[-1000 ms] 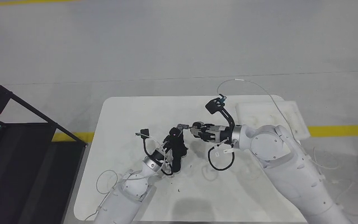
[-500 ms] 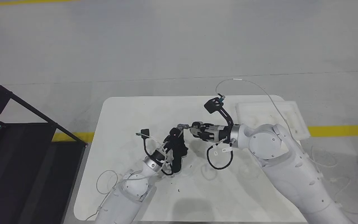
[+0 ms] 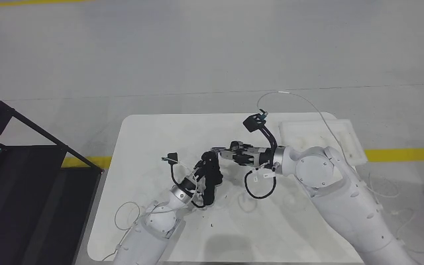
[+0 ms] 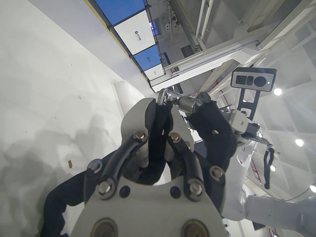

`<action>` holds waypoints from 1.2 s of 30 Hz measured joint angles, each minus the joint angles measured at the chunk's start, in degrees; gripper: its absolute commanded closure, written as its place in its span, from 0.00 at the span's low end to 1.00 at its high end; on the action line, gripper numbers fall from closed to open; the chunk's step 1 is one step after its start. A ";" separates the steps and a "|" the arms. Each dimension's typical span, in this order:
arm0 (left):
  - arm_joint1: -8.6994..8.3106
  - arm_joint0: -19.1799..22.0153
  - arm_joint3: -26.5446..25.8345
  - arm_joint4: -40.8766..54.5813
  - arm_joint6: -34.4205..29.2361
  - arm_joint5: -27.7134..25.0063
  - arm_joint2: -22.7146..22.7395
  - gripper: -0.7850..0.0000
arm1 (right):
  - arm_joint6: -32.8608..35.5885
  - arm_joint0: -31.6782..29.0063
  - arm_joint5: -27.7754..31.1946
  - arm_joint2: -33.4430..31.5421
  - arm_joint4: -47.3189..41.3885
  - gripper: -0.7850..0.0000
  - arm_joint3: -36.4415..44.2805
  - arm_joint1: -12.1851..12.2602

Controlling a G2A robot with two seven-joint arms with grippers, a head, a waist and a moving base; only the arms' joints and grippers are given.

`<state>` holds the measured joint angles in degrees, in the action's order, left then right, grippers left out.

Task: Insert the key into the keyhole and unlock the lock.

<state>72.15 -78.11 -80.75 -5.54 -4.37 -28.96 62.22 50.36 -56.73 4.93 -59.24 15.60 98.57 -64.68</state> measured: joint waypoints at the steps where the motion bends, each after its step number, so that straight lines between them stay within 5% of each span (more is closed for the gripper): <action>1: 0.03 0.00 0.01 0.03 -0.03 0.03 0.03 1.00 | 0.06 -0.09 -0.02 -0.10 0.07 0.00 0.11 0.03; 36: 0.73 -1.05 -1.28 -2.22 -0.43 1.54 1.76 1.00 | -2.59 -3.16 -1.30 -2.05 -2.24 0.00 -3.81 0.31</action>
<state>72.89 -79.16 -82.03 -7.76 -4.80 -27.43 63.99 47.77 -59.90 3.64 -61.30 13.36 94.76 -64.37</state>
